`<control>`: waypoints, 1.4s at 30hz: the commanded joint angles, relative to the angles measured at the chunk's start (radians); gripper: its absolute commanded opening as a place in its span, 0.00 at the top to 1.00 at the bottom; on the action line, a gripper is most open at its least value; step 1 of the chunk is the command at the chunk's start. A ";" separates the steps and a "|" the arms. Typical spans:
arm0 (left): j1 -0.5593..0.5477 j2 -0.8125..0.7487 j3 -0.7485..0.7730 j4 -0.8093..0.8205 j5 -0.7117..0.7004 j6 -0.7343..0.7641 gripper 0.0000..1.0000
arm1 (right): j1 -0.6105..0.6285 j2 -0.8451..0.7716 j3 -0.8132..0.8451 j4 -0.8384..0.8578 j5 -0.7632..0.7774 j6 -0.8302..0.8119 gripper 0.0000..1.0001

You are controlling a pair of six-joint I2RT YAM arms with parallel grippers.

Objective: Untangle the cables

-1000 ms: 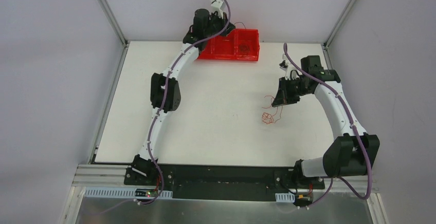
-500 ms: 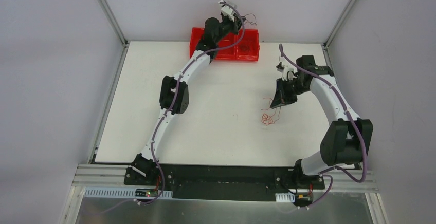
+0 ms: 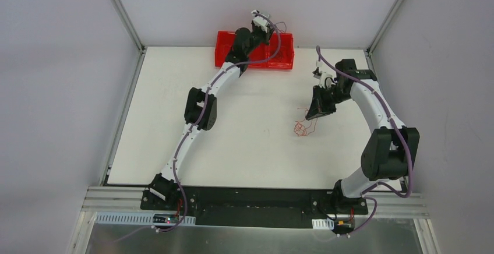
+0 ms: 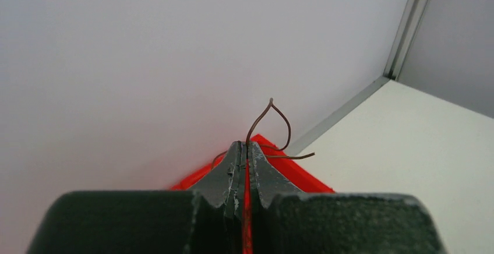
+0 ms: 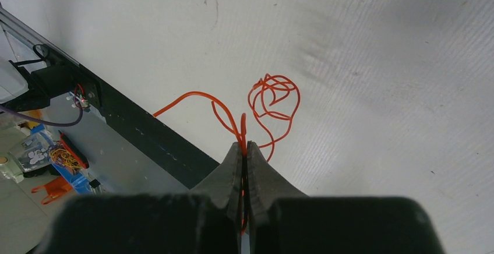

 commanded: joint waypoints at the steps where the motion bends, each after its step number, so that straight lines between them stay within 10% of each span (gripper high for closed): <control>1: -0.011 0.040 0.047 0.049 0.006 0.013 1.00 | -0.008 0.007 0.038 -0.042 -0.028 0.003 1.00; 6: -0.017 0.036 0.045 0.059 0.031 -0.012 0.97 | -0.010 0.028 0.052 -0.044 -0.051 0.003 1.00; 11: -0.018 -0.051 -0.009 0.009 0.060 -0.076 0.49 | -0.011 0.050 0.106 -0.036 -0.078 0.012 1.00; 15: 0.017 -0.241 -0.185 -0.066 0.080 -0.119 0.32 | -0.011 0.040 0.154 0.013 -0.132 0.040 1.00; 20: 0.145 -0.512 -0.434 -0.262 0.501 -0.214 0.03 | -0.008 0.032 0.188 0.123 -0.258 0.101 1.00; 29: 0.219 -1.014 -1.040 -0.690 0.750 0.115 0.01 | 0.074 0.047 0.245 0.241 -0.374 0.114 1.00; 42: 0.086 -1.067 -1.256 -0.567 0.909 -0.310 0.14 | 0.228 -0.044 0.216 0.347 -0.259 0.133 1.00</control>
